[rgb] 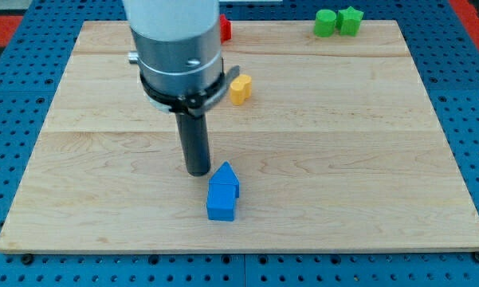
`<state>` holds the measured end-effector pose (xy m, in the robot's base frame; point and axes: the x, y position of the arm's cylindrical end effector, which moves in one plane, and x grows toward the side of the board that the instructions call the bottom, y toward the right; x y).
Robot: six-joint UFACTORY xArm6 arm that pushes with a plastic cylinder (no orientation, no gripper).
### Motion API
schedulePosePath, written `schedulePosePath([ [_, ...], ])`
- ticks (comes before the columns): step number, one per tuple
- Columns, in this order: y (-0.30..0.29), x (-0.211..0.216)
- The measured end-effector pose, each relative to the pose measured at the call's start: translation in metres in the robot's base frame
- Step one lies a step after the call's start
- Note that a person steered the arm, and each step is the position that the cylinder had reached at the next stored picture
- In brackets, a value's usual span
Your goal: Point your arm at the center of the board
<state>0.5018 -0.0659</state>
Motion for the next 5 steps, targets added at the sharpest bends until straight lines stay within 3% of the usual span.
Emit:
schedulePosePath([
  [3,-0.089,-0.073],
  [4,-0.078,-0.084],
  [5,-0.024,-0.077],
])
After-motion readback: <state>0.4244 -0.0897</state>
